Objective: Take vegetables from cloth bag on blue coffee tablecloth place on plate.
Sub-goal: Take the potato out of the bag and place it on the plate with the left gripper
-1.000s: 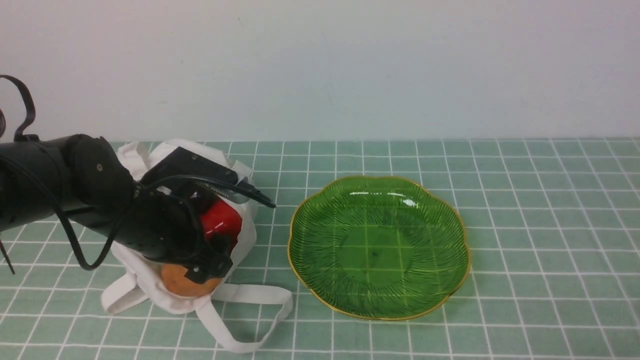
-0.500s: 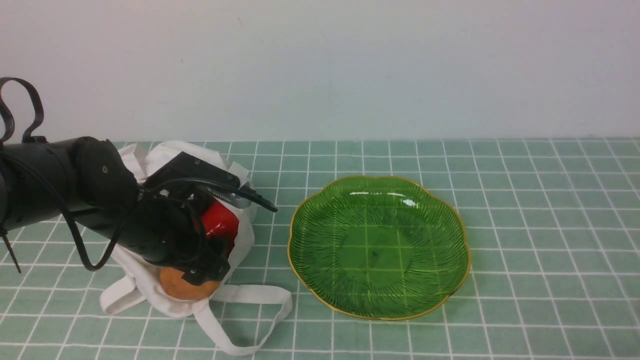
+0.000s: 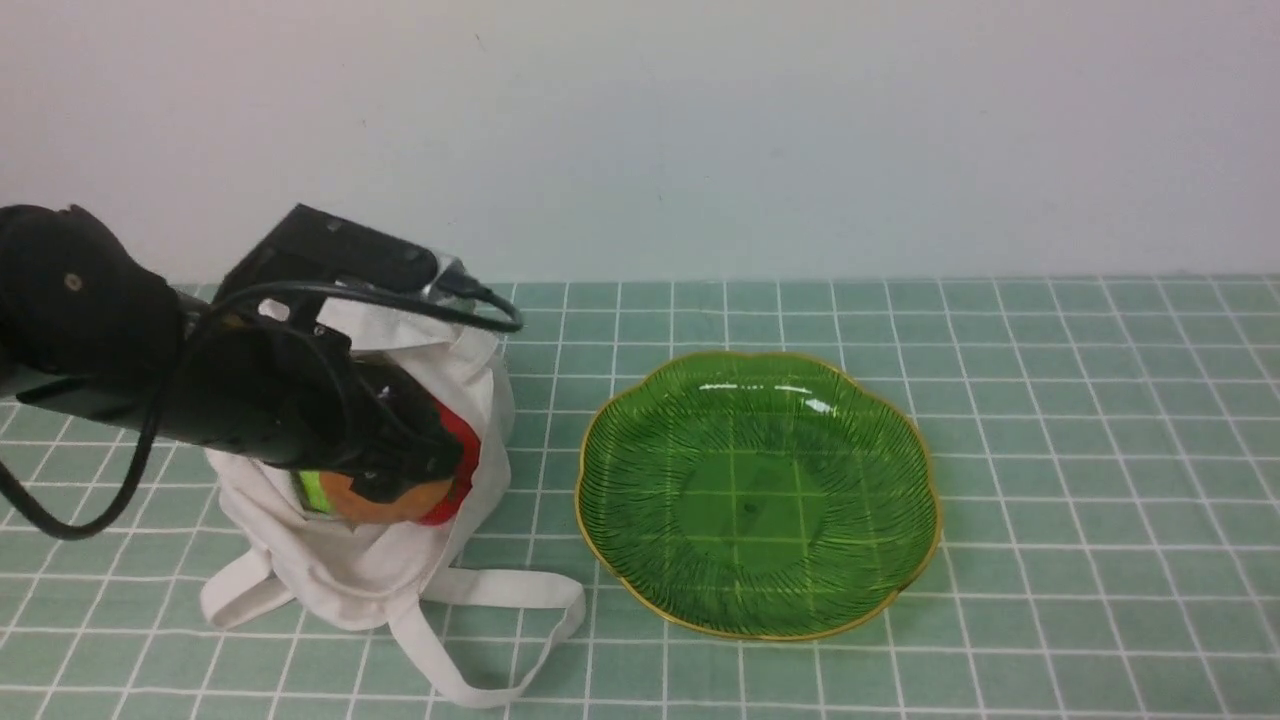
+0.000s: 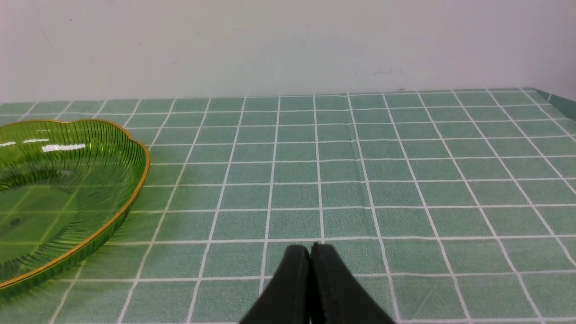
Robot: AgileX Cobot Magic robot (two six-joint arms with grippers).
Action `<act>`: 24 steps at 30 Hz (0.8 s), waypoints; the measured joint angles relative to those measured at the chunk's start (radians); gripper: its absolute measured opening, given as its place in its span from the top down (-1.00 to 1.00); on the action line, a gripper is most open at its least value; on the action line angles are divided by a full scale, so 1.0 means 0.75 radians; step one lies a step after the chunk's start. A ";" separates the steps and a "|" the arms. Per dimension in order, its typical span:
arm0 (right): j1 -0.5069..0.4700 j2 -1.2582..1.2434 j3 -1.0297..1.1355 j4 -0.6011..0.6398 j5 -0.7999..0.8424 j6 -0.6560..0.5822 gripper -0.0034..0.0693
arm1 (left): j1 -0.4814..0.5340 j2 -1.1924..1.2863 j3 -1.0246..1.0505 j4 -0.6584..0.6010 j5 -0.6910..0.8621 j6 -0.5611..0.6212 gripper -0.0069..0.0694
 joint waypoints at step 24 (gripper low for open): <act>0.000 0.000 0.000 0.000 0.000 0.000 0.93 | -0.485 0.553 -0.279 -1.011 -0.392 0.708 -0.64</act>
